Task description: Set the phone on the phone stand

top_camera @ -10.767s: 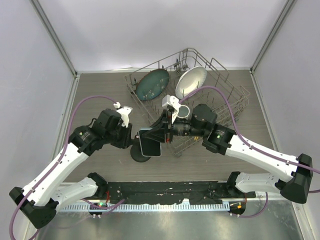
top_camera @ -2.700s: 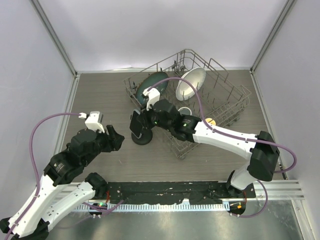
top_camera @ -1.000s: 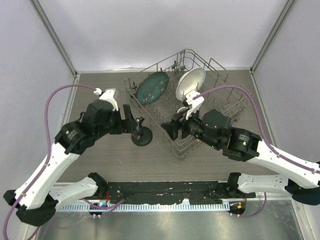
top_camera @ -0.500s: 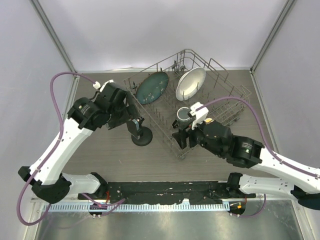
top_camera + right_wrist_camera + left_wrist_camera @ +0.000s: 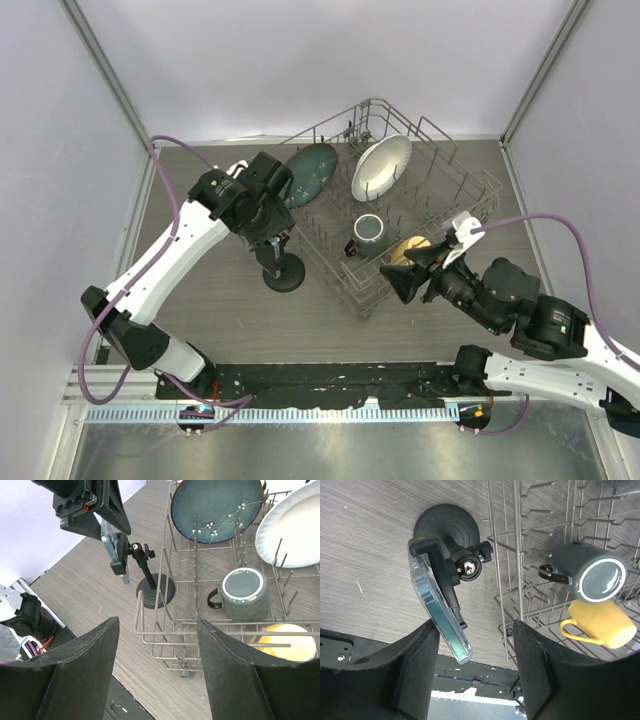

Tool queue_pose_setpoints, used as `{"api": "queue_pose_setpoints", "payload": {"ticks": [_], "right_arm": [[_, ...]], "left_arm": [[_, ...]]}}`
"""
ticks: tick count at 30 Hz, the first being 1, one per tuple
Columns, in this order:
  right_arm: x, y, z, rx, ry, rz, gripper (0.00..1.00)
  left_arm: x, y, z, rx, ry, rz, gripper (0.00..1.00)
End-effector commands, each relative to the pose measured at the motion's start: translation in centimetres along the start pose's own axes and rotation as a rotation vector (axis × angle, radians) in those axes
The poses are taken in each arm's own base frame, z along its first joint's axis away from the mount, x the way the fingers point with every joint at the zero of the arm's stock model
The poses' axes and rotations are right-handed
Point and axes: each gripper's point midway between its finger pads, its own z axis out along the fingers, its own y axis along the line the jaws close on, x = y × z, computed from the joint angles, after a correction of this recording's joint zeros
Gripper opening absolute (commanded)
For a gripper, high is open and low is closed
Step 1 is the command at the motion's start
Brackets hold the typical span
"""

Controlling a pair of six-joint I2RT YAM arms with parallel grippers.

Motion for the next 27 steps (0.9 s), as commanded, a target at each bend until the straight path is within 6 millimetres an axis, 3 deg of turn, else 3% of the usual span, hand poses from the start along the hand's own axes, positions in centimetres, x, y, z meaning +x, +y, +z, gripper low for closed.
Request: {"api": "queue_pose_setpoints", "payload": {"ticks": [1,4,10,16,21,24,27], "right_arm": [[-0.1,-0.9,-1.2,0.018,-0.019,0.018,0.68],[0.0,-1.5,-2.1,0.025,-0.033,0.028,0.68],[-0.5,-2.2,-3.6,0.021,-0.081,0.052,0.69],[-0.4,-2.5,-3.9,0.025,-0.081,0.043,0.69],[-0.4,-2.6,-4.1,0.024,-0.083,0.044,0.69],[-0.4,-2.6,-4.1,0.029,-0.082,0.043,0.68],[-0.3,-2.5,-3.8,0.03,-0.079,0.042,0.69]], "left_arm": [[1.2,3.9,-0.9,-0.178,0.061,-0.022,0.6],[1.6,4.2,-0.5,-0.221,0.085,-0.025,0.54],[1.5,5.1,-0.8,-0.285,0.093,0.011,0.51],[2.4,6.0,-0.4,-0.316,0.136,0.027,0.41],[1.6,6.9,-1.1,-0.305,0.101,0.007,0.34],[1.1,7.2,-1.3,-0.302,0.084,-0.006,0.25],[0.5,7.1,-1.8,-0.281,0.057,-0.019,0.03]]}}
